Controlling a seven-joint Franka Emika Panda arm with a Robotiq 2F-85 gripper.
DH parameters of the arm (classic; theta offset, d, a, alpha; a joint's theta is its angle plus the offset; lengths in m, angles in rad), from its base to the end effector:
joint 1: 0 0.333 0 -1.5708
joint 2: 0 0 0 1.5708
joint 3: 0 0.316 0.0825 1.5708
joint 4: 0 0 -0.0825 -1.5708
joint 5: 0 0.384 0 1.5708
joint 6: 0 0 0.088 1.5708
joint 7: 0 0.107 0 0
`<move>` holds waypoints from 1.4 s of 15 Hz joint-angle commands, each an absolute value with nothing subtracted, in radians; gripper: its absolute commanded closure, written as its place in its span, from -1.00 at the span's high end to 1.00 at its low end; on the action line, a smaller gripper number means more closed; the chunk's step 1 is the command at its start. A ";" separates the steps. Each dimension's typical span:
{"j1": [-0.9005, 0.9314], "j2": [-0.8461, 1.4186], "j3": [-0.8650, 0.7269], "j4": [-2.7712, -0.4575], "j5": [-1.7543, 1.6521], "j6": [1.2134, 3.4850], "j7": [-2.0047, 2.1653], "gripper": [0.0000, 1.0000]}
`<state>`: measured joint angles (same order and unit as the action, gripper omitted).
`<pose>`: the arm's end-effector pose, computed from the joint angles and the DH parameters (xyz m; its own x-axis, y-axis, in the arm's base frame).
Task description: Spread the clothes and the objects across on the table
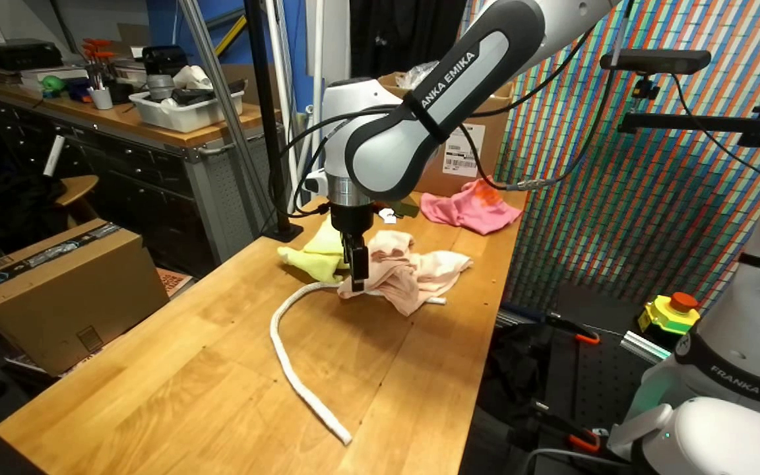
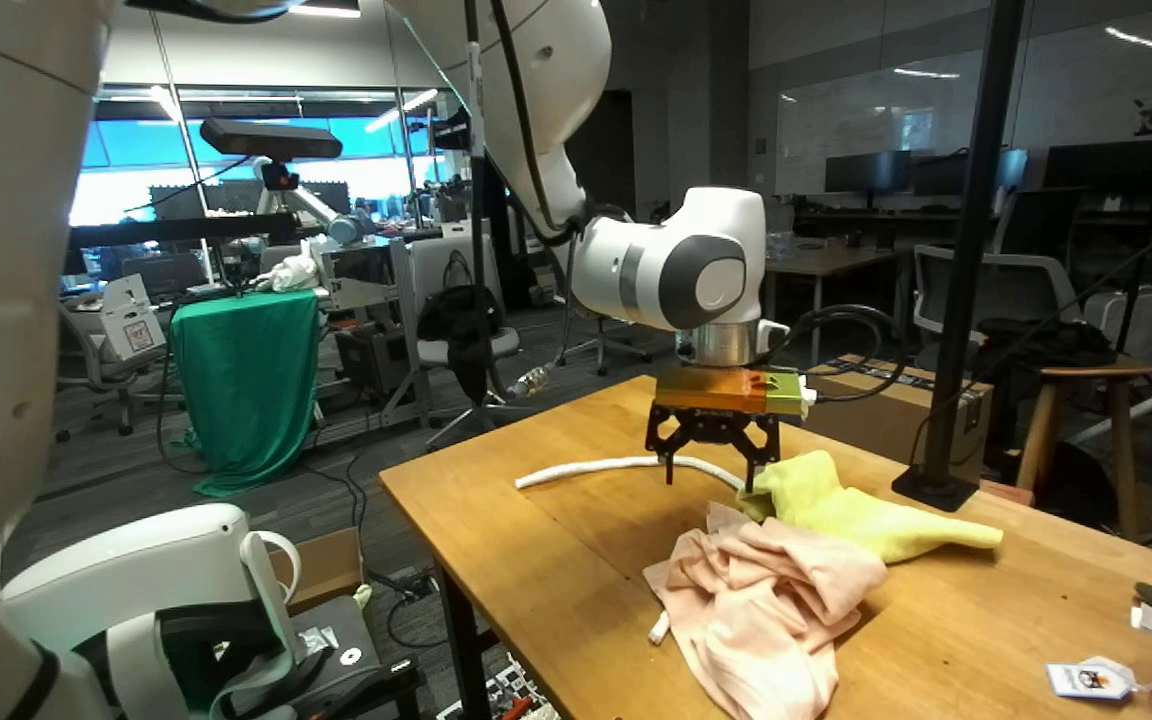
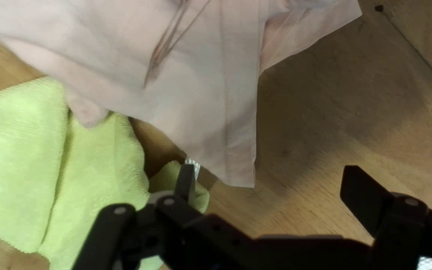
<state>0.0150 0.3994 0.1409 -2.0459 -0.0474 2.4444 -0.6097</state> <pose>0.5898 0.0909 0.2455 0.7032 0.7107 0.0171 0.7109 -0.7030 -0.0174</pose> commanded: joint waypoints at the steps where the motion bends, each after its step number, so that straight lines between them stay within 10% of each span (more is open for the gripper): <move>1: 0.028 0.409 0.127 -2.027 -0.110 2.482 -0.563 1.00; 21: 0.024 0.538 0.070 -1.908 -0.296 2.596 -0.522 1.00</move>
<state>0.0146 0.5070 0.0867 -1.9485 -0.2561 2.5726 -0.5479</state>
